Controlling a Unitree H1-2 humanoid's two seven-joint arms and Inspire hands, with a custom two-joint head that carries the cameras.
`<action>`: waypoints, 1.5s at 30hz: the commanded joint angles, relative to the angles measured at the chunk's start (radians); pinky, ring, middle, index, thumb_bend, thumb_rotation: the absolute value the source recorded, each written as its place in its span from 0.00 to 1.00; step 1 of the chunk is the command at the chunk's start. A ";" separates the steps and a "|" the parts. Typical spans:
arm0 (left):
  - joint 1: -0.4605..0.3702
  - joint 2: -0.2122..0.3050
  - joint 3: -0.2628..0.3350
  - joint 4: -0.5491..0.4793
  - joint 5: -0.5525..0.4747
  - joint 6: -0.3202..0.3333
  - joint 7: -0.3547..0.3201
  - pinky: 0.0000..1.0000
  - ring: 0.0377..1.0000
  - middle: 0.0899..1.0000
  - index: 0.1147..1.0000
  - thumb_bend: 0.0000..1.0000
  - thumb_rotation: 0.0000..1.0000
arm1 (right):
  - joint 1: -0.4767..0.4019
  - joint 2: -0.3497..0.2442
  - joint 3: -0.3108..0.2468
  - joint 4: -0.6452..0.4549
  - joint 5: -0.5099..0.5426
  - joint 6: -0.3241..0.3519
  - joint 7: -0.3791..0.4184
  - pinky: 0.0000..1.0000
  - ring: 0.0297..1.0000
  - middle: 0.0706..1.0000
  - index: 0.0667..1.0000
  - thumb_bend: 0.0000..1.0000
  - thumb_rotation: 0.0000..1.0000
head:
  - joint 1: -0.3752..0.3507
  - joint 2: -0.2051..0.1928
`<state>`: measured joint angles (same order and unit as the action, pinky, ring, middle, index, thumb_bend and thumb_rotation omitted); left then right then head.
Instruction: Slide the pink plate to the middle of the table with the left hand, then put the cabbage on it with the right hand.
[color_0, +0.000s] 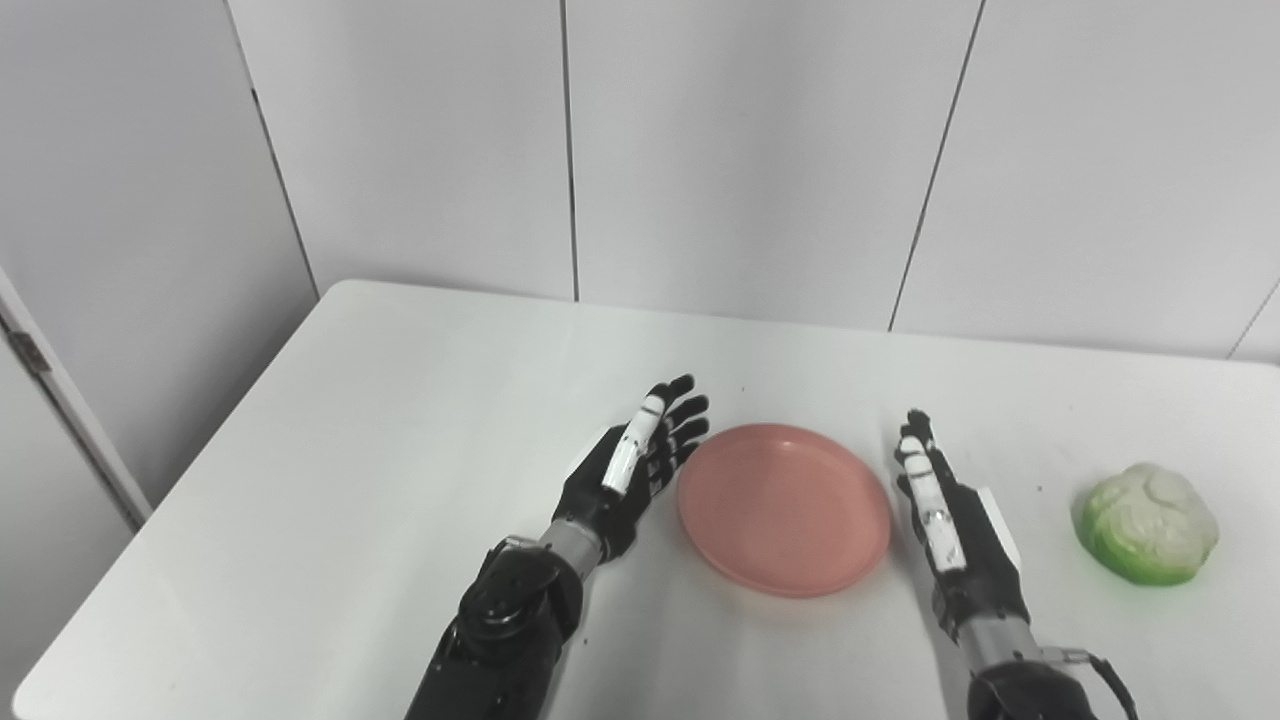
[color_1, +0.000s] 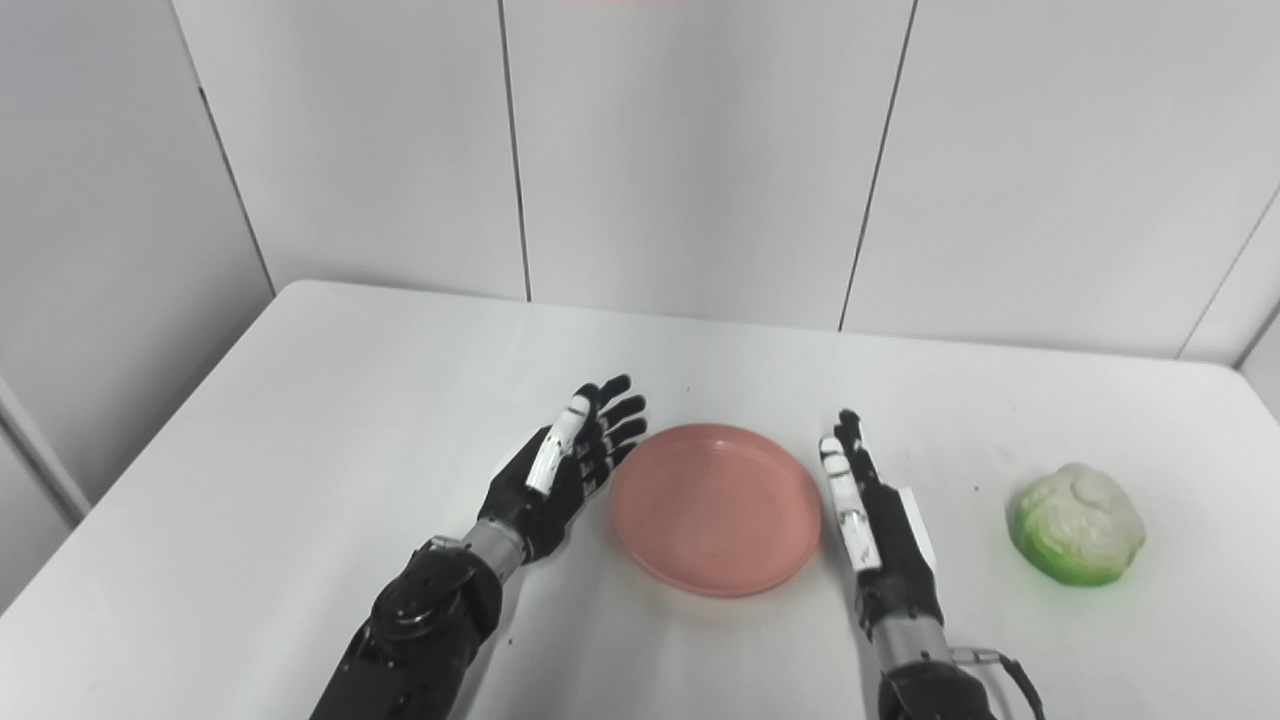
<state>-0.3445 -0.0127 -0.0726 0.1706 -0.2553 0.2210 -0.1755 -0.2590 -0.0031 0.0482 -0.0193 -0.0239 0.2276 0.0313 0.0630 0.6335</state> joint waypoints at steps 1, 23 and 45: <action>-0.019 -0.010 -0.006 -0.051 -0.006 0.009 -0.022 0.95 0.93 0.93 0.92 0.45 1.00 | -0.037 0.008 0.005 -0.016 -0.018 -0.015 -0.012 0.99 0.98 1.00 1.00 0.19 1.00 | -0.012 0.001; -0.016 0.017 0.015 -0.022 -0.005 0.003 -0.057 0.98 0.95 0.95 0.94 0.45 1.00 | -0.061 0.030 -0.001 0.005 -0.057 -0.034 -0.052 0.95 0.97 0.99 1.00 0.19 1.00 | -0.120 0.003; -0.023 0.060 0.056 0.126 0.021 -0.116 -0.079 0.99 0.96 0.95 0.94 0.46 1.00 | -0.120 0.012 -0.018 0.050 -0.115 -0.082 -0.105 0.99 0.99 1.00 1.00 0.25 1.00 | -0.340 -0.056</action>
<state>-0.3489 0.0293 -0.0256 0.2796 -0.2341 0.1155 -0.2450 -0.3292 0.0043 0.0250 0.0541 -0.1305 0.2208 -0.0599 -0.2684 0.5798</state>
